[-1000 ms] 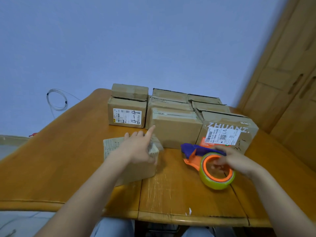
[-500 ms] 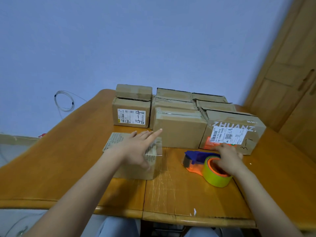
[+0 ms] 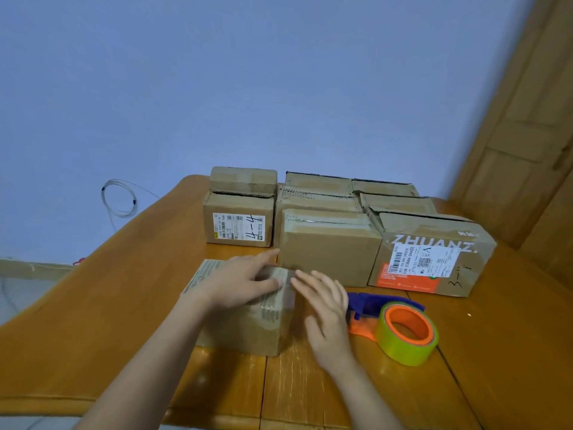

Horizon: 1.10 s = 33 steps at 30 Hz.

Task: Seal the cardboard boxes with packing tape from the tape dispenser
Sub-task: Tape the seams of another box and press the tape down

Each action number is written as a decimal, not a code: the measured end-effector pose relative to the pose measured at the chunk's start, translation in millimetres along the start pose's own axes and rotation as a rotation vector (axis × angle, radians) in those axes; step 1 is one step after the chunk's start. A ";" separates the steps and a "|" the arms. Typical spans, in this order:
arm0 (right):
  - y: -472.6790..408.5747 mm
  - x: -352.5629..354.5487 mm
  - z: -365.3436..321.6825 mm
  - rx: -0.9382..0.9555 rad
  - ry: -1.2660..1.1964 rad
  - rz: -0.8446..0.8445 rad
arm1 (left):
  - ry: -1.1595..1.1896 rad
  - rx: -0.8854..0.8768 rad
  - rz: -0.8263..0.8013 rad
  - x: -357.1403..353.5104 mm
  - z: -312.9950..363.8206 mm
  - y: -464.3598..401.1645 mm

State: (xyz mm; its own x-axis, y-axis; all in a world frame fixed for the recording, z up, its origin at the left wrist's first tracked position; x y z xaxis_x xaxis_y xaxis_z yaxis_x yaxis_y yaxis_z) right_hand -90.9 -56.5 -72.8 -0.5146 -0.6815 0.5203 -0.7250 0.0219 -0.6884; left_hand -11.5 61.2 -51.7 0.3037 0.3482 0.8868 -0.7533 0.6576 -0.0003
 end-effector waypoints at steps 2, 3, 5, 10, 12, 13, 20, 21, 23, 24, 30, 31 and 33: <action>2.0 3.1 -0.3 0.037 0.005 0.038 | 0.032 -0.005 0.013 0.1 -1.4 -1.6; 3.2 4.2 -0.7 0.048 0.008 0.051 | 0.024 -0.005 0.019 0.6 -2.0 -2.6; 6.3 2.7 -1.5 0.071 0.028 0.051 | -0.010 -0.005 0.017 -0.4 -2.7 -4.6; 11.3 -11.0 -4.9 0.110 0.054 -0.005 | -0.021 -0.018 0.022 0.8 -0.1 -4.2; 13.1 -17.0 -3.6 0.091 0.045 -0.034 | -0.046 -0.015 0.019 0.2 0.5 -5.1; 14.2 -20.8 -2.0 0.075 0.043 -0.063 | -0.063 -0.012 0.015 -0.9 0.1 -5.6; 10.0 -17.2 10.3 -0.044 -0.055 -0.023 | -0.094 0.016 0.025 1.3 2.4 -4.4; 5.9 -7.5 13.5 -0.056 -0.049 0.077 | -0.084 0.020 0.025 1.7 2.3 -3.3; -2.7 6.6 20.6 -0.093 -0.048 0.220 | -0.058 0.022 0.026 2.6 2.4 -2.2; -9.4 8.5 22.6 -0.117 -0.078 0.235 | -0.050 0.022 0.025 3.0 2.9 -2.1; -34.3 -29.8 34.4 -0.284 -0.364 -0.017 | -0.013 0.017 0.044 5.8 4.0 -0.8; -34.8 -32.3 36.8 -0.297 -0.383 -0.015 | -0.008 0.016 0.048 5.4 2.9 -1.0; -35.1 -33.1 40.8 -0.312 -0.401 0.009 | -0.024 0.013 0.058 5.5 1.9 -1.6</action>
State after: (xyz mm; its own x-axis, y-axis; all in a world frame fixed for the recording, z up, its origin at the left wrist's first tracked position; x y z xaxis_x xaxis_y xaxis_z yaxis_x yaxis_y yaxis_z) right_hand -29.8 -64.5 -86.5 -0.3498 -0.9061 0.2381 -0.8549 0.2048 -0.4766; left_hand -9.8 60.8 -46.0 0.2451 0.3696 0.8963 -0.7768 0.6281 -0.0466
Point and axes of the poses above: each hand's wrist, its own y-axis away from the middle knuckle, its own x-axis out of the back of the hand, z = x × y, the point moved 10 cm from there along -y, towards the middle knuckle
